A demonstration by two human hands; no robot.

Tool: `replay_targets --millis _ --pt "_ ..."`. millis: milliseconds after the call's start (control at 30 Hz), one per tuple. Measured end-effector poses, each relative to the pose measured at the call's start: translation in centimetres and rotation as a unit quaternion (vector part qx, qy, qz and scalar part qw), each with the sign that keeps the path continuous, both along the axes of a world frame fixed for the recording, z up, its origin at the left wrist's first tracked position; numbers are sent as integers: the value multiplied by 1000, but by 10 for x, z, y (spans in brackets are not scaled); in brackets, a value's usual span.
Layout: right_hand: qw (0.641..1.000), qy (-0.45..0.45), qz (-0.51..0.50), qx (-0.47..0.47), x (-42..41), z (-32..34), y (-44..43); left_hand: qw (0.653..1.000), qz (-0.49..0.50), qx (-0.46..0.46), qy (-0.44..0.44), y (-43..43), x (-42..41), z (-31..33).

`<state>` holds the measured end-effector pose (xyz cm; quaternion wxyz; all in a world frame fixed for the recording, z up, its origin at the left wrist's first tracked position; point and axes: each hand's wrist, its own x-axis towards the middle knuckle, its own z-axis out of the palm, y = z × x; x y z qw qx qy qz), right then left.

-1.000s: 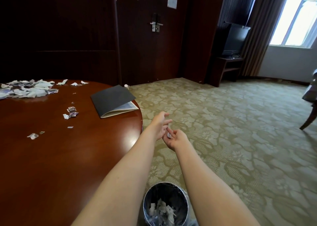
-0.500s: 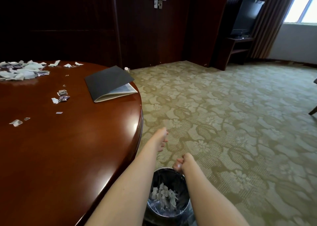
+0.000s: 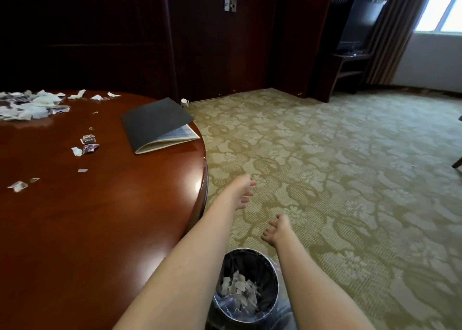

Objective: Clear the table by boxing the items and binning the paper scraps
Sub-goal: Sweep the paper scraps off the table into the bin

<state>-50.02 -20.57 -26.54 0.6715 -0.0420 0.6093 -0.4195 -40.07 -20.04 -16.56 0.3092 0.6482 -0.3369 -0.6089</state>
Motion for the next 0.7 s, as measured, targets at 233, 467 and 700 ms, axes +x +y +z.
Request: replay_targets --millis 233,467,700 --pt "994 28 14 -101 8 58 -1 995 -14 -92 23 7 16 67" --pt "980 53 59 -183 42 130 -8 986 57 -156 12 21 66 116" --pt "948 93 126 -278 104 192 8 960 165 -217 -68 47 140 130"
